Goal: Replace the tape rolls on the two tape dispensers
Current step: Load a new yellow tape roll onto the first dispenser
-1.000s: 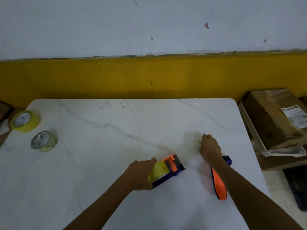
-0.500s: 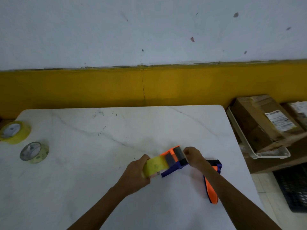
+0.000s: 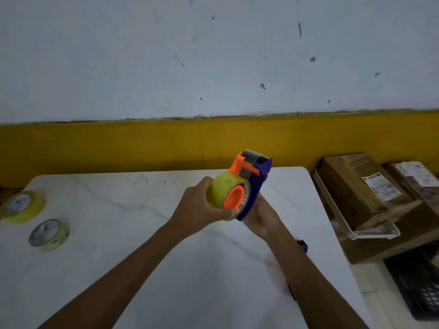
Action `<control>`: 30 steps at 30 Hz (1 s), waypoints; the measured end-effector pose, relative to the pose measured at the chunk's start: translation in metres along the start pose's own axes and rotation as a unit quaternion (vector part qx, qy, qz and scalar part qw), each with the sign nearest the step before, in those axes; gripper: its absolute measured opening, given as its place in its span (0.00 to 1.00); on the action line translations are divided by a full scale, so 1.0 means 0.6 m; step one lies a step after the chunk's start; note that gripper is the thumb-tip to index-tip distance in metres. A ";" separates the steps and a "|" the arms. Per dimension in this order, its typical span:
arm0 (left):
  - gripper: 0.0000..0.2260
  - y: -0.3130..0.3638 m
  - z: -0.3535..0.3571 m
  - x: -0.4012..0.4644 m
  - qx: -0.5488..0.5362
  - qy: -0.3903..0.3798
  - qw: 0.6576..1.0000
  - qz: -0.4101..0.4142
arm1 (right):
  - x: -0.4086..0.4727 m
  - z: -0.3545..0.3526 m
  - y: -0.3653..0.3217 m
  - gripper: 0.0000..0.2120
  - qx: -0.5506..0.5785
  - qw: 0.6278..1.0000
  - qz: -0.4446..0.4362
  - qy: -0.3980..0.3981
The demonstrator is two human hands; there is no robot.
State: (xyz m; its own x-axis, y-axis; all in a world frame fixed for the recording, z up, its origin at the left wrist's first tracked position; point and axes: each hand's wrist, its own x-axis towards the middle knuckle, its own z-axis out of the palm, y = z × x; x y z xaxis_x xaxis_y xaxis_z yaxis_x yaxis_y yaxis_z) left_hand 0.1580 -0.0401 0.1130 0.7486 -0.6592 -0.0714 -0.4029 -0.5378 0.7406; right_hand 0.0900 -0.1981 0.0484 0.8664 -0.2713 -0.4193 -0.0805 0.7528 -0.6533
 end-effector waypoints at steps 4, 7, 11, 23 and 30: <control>0.26 0.020 0.027 -0.016 -0.007 0.046 0.998 -0.051 | -0.031 0.002 0.047 0.13 0.132 0.990 -0.034 0.031; 0.29 0.015 0.070 -0.020 0.046 0.064 0.991 -0.111 | -0.048 -0.026 0.106 0.16 0.165 0.982 -0.033 0.084; 0.27 -0.013 0.141 -0.025 0.124 0.019 0.974 -0.187 | -0.061 -0.062 0.187 0.25 0.188 0.965 0.050 0.174; 0.29 -0.079 0.253 -0.078 0.115 -0.021 0.963 -0.241 | -0.090 -0.126 0.269 0.20 0.112 0.960 0.124 0.223; 0.37 -0.079 0.276 -0.081 0.127 -0.054 0.955 -0.262 | -0.134 -0.158 0.233 0.30 -0.317 0.872 0.164 0.335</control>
State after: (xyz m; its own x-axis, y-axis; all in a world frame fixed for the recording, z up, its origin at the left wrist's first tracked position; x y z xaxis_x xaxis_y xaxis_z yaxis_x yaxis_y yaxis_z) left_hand 0.0537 -0.0698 -0.0296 0.8296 -0.3081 -0.4657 -0.1134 -0.9096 0.3997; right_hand -0.0375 -0.1279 -0.0687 0.2797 -0.5528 -0.7849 -0.7104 0.4308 -0.5566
